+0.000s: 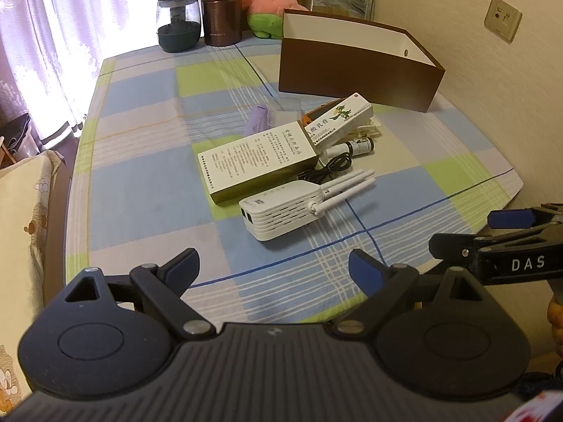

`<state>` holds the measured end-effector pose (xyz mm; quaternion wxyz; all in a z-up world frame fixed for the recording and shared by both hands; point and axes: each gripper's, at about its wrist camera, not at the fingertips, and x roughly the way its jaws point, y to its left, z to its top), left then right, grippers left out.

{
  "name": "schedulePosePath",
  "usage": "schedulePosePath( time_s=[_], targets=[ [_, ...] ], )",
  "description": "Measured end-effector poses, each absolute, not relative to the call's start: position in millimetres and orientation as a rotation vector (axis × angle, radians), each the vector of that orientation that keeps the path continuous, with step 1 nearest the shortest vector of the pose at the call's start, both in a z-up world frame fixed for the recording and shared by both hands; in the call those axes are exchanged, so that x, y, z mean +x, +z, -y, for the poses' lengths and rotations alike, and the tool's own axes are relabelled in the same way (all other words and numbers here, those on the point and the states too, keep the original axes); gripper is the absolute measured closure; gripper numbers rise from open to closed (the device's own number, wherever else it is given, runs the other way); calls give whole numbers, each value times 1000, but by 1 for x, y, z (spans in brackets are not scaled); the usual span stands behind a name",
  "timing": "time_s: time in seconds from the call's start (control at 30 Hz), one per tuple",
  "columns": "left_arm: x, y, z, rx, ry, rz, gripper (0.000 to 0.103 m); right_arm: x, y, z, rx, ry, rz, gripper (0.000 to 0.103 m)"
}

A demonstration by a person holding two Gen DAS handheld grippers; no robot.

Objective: Organize rigid objects
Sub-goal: 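Move the left tool toward the white Wi-Fi repeater, then grasp the white Wi-Fi repeater with the left tool and lift it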

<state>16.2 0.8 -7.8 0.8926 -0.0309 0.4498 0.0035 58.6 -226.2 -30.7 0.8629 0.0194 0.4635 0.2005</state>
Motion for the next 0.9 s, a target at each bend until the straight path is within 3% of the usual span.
schedulePosePath(
  time_s=[0.37, 0.67, 0.9],
  targets=[
    [32, -26, 1, 9, -61, -910, 19, 70, -36, 233, 74, 402, -984, 2],
    [54, -71, 31, 387, -107, -876, 28, 86, -44, 247, 112, 364, -1013, 2],
    [80, -96, 48, 534, -174, -865, 35, 101, -51, 256, 134, 336, -1041, 2]
  ],
)
